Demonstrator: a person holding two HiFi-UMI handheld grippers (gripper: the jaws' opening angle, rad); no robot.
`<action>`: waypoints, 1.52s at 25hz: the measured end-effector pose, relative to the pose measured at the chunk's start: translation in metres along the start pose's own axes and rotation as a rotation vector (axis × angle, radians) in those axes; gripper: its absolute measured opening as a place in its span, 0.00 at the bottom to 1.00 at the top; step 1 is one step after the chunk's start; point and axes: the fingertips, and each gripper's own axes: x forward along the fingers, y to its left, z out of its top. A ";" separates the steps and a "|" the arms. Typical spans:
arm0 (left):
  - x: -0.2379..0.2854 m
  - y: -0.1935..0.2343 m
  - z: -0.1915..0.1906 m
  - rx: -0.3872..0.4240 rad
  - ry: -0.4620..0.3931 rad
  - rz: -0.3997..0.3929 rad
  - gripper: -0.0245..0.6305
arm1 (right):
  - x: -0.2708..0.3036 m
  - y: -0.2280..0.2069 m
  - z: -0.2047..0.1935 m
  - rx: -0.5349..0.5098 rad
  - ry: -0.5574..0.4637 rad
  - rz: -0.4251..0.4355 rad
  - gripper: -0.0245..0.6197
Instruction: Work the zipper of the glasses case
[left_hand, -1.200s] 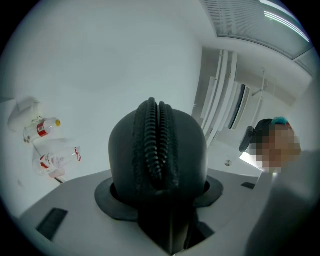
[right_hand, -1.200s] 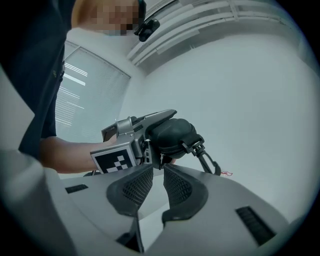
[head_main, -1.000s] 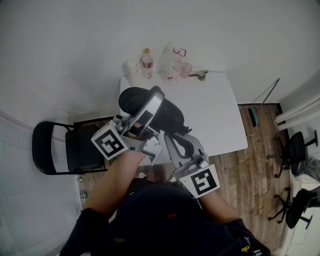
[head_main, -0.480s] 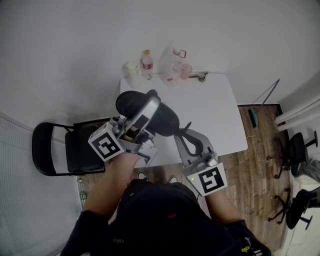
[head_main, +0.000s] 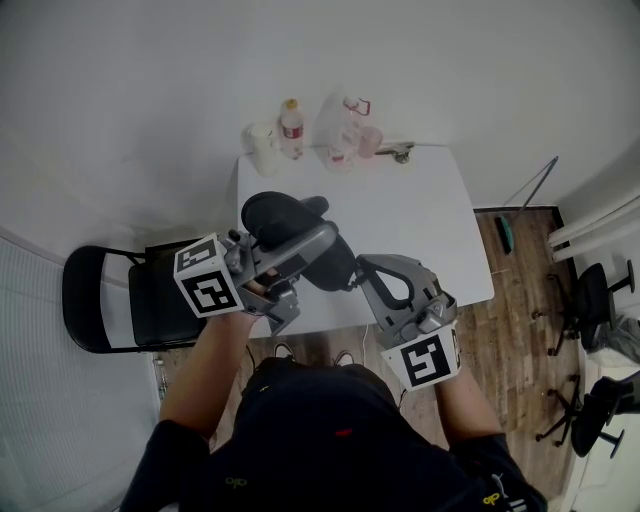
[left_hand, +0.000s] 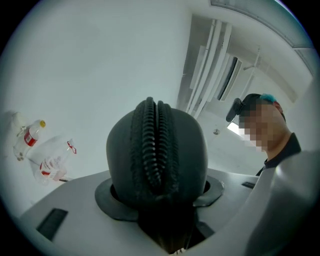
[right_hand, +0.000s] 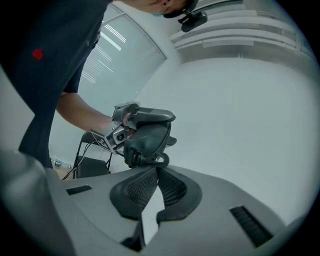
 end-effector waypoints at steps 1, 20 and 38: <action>0.001 0.000 -0.003 0.004 0.022 -0.003 0.43 | 0.000 0.000 0.000 -0.015 0.001 0.001 0.07; -0.008 0.012 -0.086 0.125 0.543 -0.026 0.43 | 0.015 0.011 -0.017 -0.126 0.050 0.062 0.07; -0.039 0.040 -0.185 0.414 1.095 0.035 0.44 | 0.015 0.011 -0.028 -0.310 0.125 0.081 0.07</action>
